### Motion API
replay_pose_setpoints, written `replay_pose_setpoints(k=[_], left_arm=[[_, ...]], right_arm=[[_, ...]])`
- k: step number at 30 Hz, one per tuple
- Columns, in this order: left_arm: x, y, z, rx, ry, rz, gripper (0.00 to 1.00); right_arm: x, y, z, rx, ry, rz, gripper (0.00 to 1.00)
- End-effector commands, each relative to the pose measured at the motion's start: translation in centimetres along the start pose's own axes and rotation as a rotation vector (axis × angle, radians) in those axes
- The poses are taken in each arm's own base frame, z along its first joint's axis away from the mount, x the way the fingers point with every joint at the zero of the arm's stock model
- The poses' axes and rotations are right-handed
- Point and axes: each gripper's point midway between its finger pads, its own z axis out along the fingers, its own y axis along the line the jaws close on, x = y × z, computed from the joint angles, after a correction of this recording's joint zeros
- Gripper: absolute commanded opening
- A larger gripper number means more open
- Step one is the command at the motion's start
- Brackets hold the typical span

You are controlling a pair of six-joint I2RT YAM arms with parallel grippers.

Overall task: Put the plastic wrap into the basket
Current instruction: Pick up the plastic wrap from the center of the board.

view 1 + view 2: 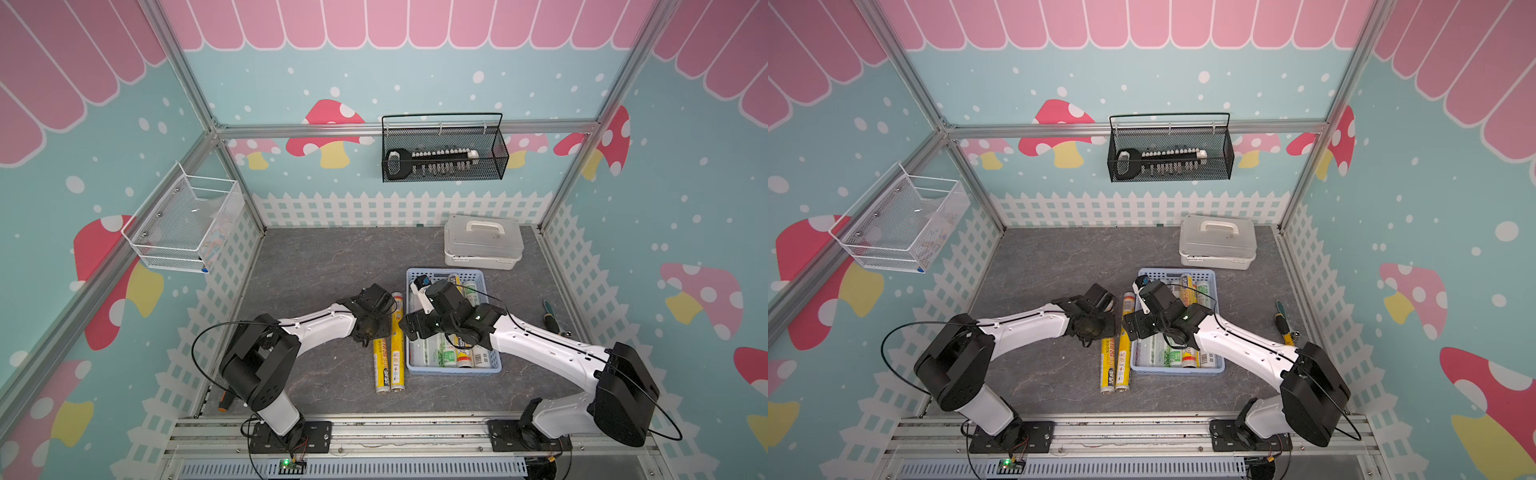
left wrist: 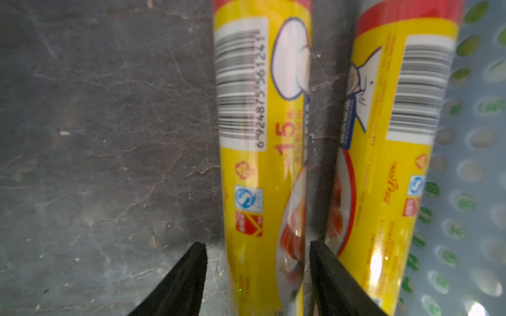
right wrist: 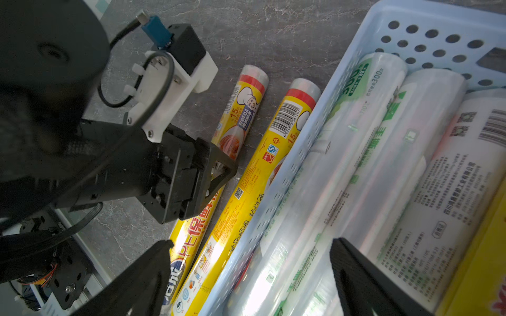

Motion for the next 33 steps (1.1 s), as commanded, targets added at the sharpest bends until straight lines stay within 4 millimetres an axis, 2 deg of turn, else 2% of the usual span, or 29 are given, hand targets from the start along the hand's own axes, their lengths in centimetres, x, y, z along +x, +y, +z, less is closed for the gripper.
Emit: replay_pose_setpoints(k=[1,7,17,23,30,33], left_arm=[[0.3,1.3,0.1,-0.110,0.004,0.003,0.63],[0.9,1.8,0.5,-0.153,0.014,-0.010,0.59],[1.4,2.1,1.7,-0.180,0.046,-0.012,0.57],[1.9,2.4,2.3,-0.199,0.060,-0.001,0.47],[0.3,1.6,0.1,-0.160,-0.015,-0.009,0.28],[-0.8,1.1,-1.7,-0.134,-0.070,-0.014,0.25]], right_arm=[[-0.1,-0.2,-0.3,0.021,0.002,0.005,0.93],[0.1,-0.8,-0.7,0.049,-0.012,0.008,0.94],[0.4,-1.6,-0.9,0.081,-0.022,0.018,0.94],[0.5,-2.0,-1.3,0.099,-0.033,0.019,0.94],[0.5,-2.5,-1.9,0.122,-0.055,0.025,0.95],[0.5,-2.8,-2.2,0.132,-0.067,0.031,0.95]])
